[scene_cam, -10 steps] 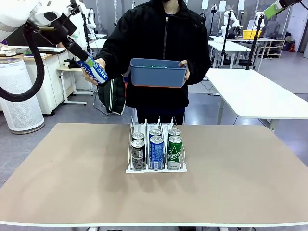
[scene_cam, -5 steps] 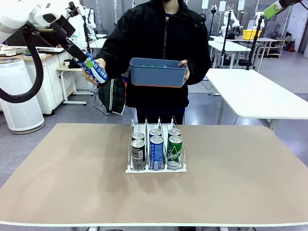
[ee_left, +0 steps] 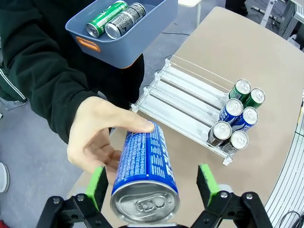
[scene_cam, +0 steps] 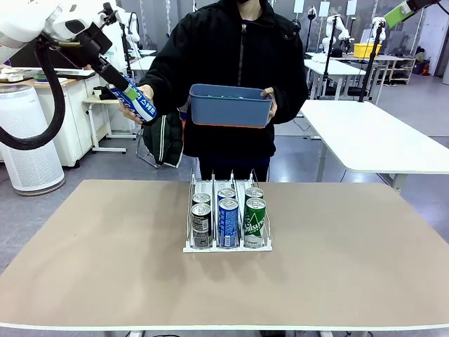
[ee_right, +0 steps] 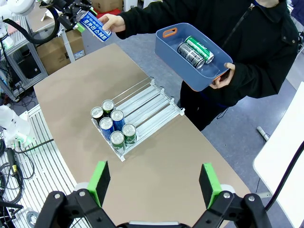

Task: Fill the beverage cans into the dispenser.
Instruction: Pick up the Ionic drink handed by the human.

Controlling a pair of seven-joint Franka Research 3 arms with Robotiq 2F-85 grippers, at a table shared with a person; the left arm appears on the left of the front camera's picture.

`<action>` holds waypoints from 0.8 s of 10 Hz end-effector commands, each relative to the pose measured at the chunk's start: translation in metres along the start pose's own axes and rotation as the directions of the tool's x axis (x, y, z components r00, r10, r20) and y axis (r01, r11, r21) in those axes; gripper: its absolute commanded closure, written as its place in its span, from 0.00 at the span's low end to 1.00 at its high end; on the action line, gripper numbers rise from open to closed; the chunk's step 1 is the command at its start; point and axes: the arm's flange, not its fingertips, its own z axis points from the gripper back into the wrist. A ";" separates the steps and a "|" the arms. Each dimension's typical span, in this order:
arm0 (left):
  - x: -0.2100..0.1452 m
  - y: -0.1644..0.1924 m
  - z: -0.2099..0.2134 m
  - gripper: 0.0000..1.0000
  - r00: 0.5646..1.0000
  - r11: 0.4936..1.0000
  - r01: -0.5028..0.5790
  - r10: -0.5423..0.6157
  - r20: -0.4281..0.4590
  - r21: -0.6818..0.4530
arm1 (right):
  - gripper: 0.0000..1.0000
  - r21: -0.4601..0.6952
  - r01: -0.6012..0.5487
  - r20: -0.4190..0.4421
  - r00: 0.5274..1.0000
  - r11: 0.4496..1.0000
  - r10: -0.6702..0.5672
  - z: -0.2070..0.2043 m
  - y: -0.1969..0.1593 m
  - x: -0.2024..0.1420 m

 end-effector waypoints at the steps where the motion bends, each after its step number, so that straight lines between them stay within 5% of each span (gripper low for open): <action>1: -0.003 0.000 0.000 0.00 0.999 0.999 0.039 -0.039 -0.029 -0.003 | 0.00 0.004 0.000 -0.003 1.000 1.000 0.000 -0.001 0.000 0.000; 2: -0.002 0.001 0.001 0.60 0.999 1.000 0.006 -0.006 -0.035 0.024 | 0.00 0.004 0.000 -0.003 1.000 1.000 0.000 -0.001 0.000 0.000; 3: -0.003 0.001 0.002 0.60 0.999 0.999 -0.001 0.002 -0.035 0.037 | 0.00 0.004 0.000 -0.003 1.000 1.000 0.000 -0.001 0.000 0.000; 4: -0.002 0.001 0.002 1.00 0.999 0.999 -0.003 0.004 -0.036 0.045 | 0.00 0.004 0.000 -0.003 1.000 1.000 0.000 -0.001 0.000 0.000; 5: -0.002 0.002 0.002 0.66 0.999 0.999 -0.003 0.005 -0.036 0.052 | 0.00 0.004 0.000 -0.003 1.000 1.000 0.000 -0.001 0.000 0.000; 6: -0.002 0.002 0.003 1.00 0.999 0.998 -0.009 0.011 -0.030 0.059 | 0.00 0.004 0.000 -0.003 1.000 1.000 0.000 -0.001 0.000 0.000; 8: -0.001 0.001 0.002 1.00 1.000 0.998 -0.014 0.015 -0.016 0.058 | 0.00 0.004 0.000 -0.003 1.000 1.000 0.000 -0.001 0.000 0.000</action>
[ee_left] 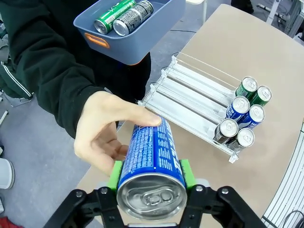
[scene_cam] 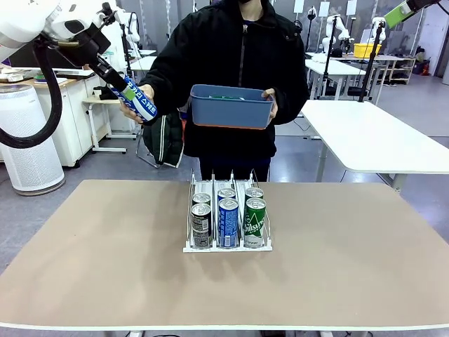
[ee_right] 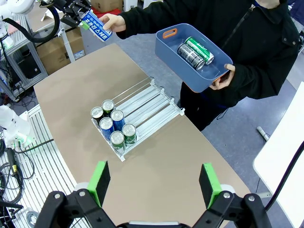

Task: Fill the beverage cans into the dispenser.
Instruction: Pick up the Ionic drink handed by the human, then place the picked Ionic drink in the line of the Automatic Can Dispenser with the same cans.

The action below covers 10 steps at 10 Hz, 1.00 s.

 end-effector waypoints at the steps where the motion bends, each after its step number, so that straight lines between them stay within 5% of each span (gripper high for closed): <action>1: 0.000 0.000 0.000 1.00 1.000 1.000 -0.014 0.014 0.001 0.019 | 0.00 0.004 0.000 -0.003 1.000 1.000 0.000 -0.001 0.000 0.000; 10: 0.000 -0.001 -0.001 1.00 1.000 1.000 -0.003 0.003 -0.001 -0.005 | 0.00 0.004 0.000 -0.003 1.000 1.000 0.000 -0.001 0.000 0.000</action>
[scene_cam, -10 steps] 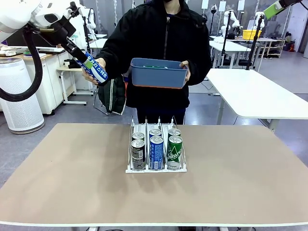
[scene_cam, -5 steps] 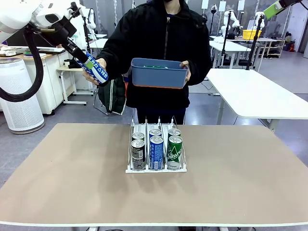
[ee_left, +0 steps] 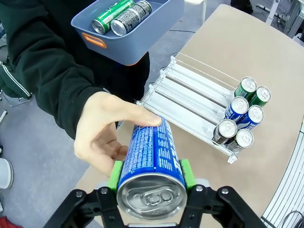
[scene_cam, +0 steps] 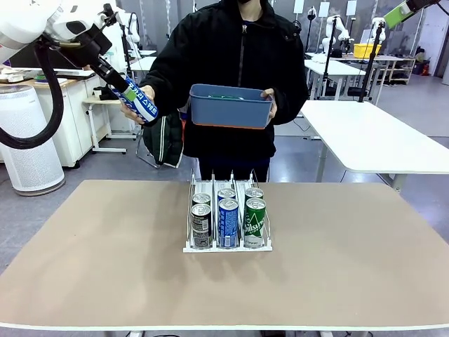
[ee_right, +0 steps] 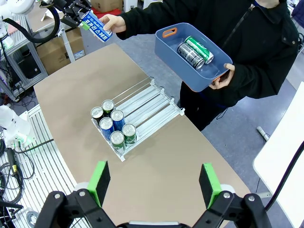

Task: Fill the beverage cans into the dispenser.
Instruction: Place the picked Ionic drink in the line of the Automatic Can Dispenser with the same cans.

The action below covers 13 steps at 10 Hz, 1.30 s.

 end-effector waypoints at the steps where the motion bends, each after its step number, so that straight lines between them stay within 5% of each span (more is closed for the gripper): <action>1: 0.000 0.000 0.000 1.00 1.000 1.000 0.000 0.000 0.000 0.000 | 0.00 0.004 0.000 -0.003 1.000 1.000 0.000 -0.001 0.000 0.000; 13: 0.000 0.000 0.000 1.00 1.000 1.000 0.000 0.000 0.000 0.000 | 0.00 0.004 0.000 -0.003 1.000 1.000 0.000 -0.001 0.000 0.000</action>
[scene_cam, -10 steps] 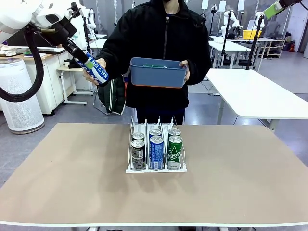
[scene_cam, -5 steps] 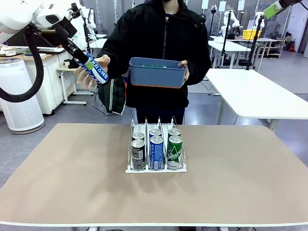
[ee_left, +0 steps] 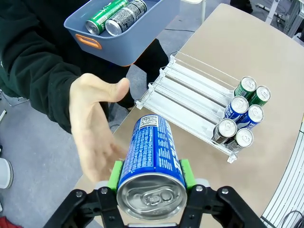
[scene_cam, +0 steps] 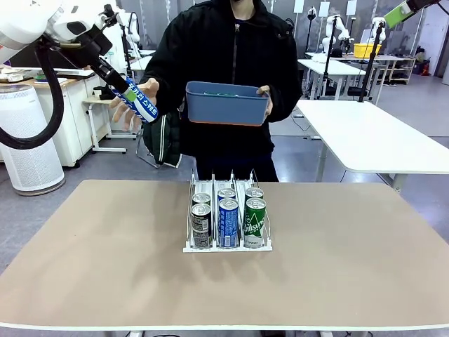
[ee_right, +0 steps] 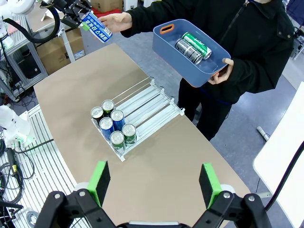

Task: Fill the beverage cans into the dispenser.
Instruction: Place the picked Ionic drink in the line of the Automatic Can Dispenser with the same cans.

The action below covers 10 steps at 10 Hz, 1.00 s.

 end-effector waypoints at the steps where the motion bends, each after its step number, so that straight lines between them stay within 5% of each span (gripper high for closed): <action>1: 0.000 0.000 0.002 1.00 1.000 1.000 0.001 -0.001 0.003 0.003 | 0.00 0.004 0.000 -0.003 1.000 1.000 0.000 -0.001 0.000 0.000; 6: 0.000 0.000 0.002 1.00 1.000 1.000 0.001 -0.001 0.003 0.003 | 0.00 0.004 0.000 -0.003 1.000 1.000 0.000 -0.001 0.000 0.000; 7: 0.000 0.000 0.000 0.42 1.000 1.000 0.000 0.000 0.000 0.000 | 0.00 0.004 0.000 -0.003 1.000 1.000 0.000 -0.001 0.000 0.000; 10: 0.008 -0.041 0.018 0.42 0.996 0.999 -0.034 0.037 -0.086 0.039 | 0.00 0.004 0.000 -0.003 1.000 1.000 0.000 -0.001 0.000 0.000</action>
